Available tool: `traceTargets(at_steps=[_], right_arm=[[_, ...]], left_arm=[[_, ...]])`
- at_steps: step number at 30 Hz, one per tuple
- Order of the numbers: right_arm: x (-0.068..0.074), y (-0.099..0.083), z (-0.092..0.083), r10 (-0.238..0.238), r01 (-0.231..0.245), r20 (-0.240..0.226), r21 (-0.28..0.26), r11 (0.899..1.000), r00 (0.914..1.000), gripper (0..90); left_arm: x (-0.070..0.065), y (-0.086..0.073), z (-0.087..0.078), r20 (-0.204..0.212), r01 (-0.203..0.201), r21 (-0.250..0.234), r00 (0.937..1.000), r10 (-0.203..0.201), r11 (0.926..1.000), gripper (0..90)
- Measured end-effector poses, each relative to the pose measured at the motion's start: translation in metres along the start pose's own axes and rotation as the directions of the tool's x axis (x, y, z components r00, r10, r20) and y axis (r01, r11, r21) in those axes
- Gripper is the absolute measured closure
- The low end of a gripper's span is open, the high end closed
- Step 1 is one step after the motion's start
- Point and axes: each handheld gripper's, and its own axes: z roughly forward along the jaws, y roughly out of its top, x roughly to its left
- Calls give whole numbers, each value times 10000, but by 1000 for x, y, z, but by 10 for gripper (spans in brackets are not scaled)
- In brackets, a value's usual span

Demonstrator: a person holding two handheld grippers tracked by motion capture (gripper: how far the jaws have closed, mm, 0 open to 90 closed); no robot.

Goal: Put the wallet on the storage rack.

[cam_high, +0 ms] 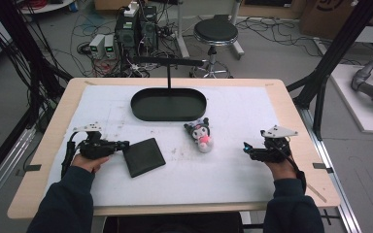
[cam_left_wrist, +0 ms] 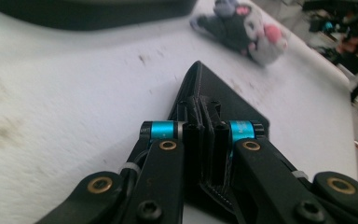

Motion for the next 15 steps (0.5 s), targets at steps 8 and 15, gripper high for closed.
traceTargets(at_steps=[8, 15], right_arm=[[0, 0, 0, 67, -67, -3, -10, 10000, 10000, 201], [0, 0, 0, 61, -61, -5, 3, 10000, 10000, 201]], left_arm=[[-19, 23, -28, -1705, -1224, -1536, 9807, 957, 9805, 877], [-40, 26, -25, -1918, -2114, -1112, 9633, 1878, 9710, 877]])
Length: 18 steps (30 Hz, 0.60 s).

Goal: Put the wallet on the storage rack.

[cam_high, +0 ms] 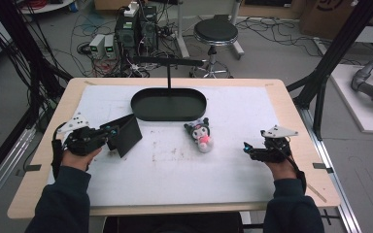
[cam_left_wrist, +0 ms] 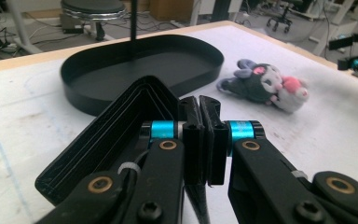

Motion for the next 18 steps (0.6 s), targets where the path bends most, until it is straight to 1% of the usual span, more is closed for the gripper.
traceTargets(at_steps=[2, 3, 4, 7, 8, 10, 12, 16, 18], right_arm=[[-1, 0, -1, -15, 15, 16, -31, 10000, 10000, 201], [-1, 0, -1, -15, 15, 16, -31, 10000, 10000, 201], [-1, 0, -1, 43, -43, 23, -29, 10000, 10000, 201], [-1, 0, 0, -15, 15, -4, -17, 10000, 10000, 201], [0, 0, 0, 9, -9, -19, -3, 10000, 10000, 201], [0, 0, 0, 9, -9, -19, -7, 10000, 10000, 201], [0, 0, 0, -25, 25, -26, -30, 10000, 10000, 201], [1, 1, 1, -54, 54, -22, 39, 10000, 10000, 201], [1, 0, 1, -72, 72, -30, 55, 10000, 10000, 201]], left_arm=[[-5, -2, 1, 10, -73, 78, 10000, 73, 9999, 876], [-5, -3, 0, 86, -76, 142, 9999, 75, 9999, 876], [-6, -4, 0, 104, -47, 148, 9999, 45, 9999, 876], [-5, -8, -2, 226, 110, 218, 9997, -115, 9997, 875], [-4, -11, -3, 384, 156, 279, 9991, -167, 9995, 871], [-4, -11, -2, 424, 130, 325, 9990, -144, 9994, 864], [-4, -12, -2, 398, 18, 345, 9992, -32, 9994, 858], [-5, -13, 1, 504, -105, 325, 9987, 89, 9994, 771], [-5, -13, 2, 560, -197, 341, 9983, 178, 9992, 762]])
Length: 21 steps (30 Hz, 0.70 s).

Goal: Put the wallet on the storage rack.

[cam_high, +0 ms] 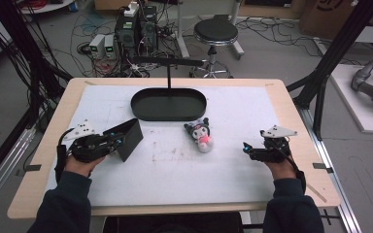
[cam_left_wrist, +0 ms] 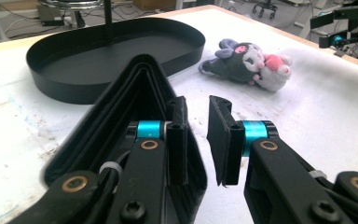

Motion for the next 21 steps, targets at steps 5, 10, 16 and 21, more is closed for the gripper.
traceTargets(at_steps=[5, 10, 16, 21], right_arm=[[-1, -1, -1, 47, -47, -2, -1, 10000, 10000, 201], [-1, -1, -1, 36, -36, -10, 20, 10000, 10000, 201], [-1, -1, 0, 43, -43, -17, 45, 10000, 10000, 201], [-1, -1, 0, 24, -24, 3, 46, 10000, 10000, 201]], left_arm=[[0, 2, 1, -83, -80, -239, 9999, 78, 9997, 595], [-1, 5, -4, -850, -1086, -1406, 9916, 973, 9841, 400], [7, 1, -9, -1904, -356, -1589, 9817, 48, 9867, 168], [10, -6, -2, -2223, 215, -1347, 9736, -514, 9906, 161]])
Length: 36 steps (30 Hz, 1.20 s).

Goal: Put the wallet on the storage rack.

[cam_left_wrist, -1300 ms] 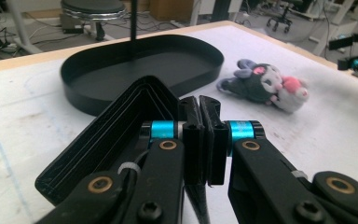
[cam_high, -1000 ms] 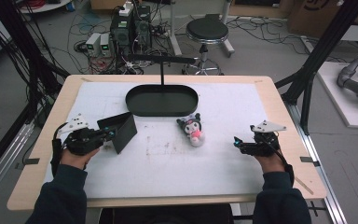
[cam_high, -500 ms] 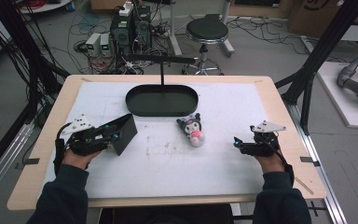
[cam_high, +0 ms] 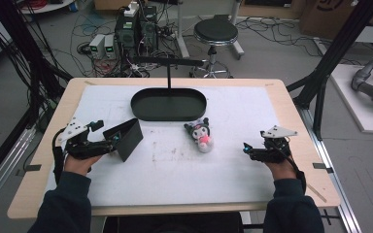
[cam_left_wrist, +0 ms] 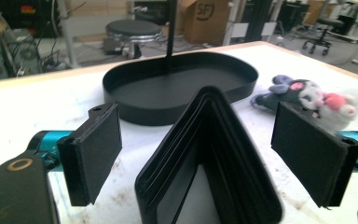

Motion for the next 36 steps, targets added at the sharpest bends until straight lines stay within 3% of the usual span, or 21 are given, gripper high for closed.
traceTargets(at_steps=[4, 10, 14, 20, 22, 23, 24, 25, 26, 27, 29, 32, 36], right_arm=[[0, 0, 0, -13, 13, -19, 33, 10000, 10000, 201], [0, 0, 0, 6, -6, -65, 15, 10000, 10000, 201], [0, 0, 1, -14, 15, -71, 54, 10000, 10000, 201], [1, 0, 2, -18, 19, -83, 107, 9999, 10000, 201], [1, 0, 2, 4, -3, -77, 120, 9999, 10000, 201], [1, 0, 2, -10, 11, -85, 120, 9999, 10000, 201], [1, 0, 2, 23, -22, -84, 139, 9999, 10000, 201], [1, -1, 2, 24, -23, -88, 138, 9999, 10000, 201], [1, -1, 2, 18, -17, -96, 135, 9999, 10000, 201], [1, -1, 2, 18, -17, -96, 135, 9999, 10000, 201], [1, -1, 2, 18, -17, -87, 104, 9999, 10000, 201], [0, -1, 1, 62, -61, -80, 79, 9999, 9999, 201], [0, -1, 0, 62, -62, -71, 65, 10000, 10000, 201]], left_arm=[[-5, -4, 7, -231, -420, 559, 9988, 434, 9976, 161], [-6, -10, 14, -292, -641, 1001, 9973, 673, 9929, 161], [-2, -15, 18, -47, -465, 1259, 9989, 475, 9910, 161], [-1, -20, 24, -41, -458, 1780, 9989, 473, 9830, 168], [-1, -20, 24, 73, -446, 1820, 9990, 440, 9823, 304], [-1, -19, 23, 92, -503, 1838, 9987, 494, 9817, 304], [-1, -19, 22, 136, -549, 1862, 9985, 533, 9810, 389], [-1, -19, 21, 174, -559, 1901, 9984, 536, 9802, 547], [-1, -19, 21, 123, -628, 1960, 9980, 616, 9786, 588], [-1, -19, 20, 148, -600, 1967, 9982, 582, 9786, 588], [0, -18, 19, 193, -452, 1909, 9989, 423, 9806, 694], [-1, -17, 19, 406, -359, 1652, 9987, 296, 9856, 755], [-1, -13, 19, 635, -216, 1325, 9979, 133, 9910, 763]])
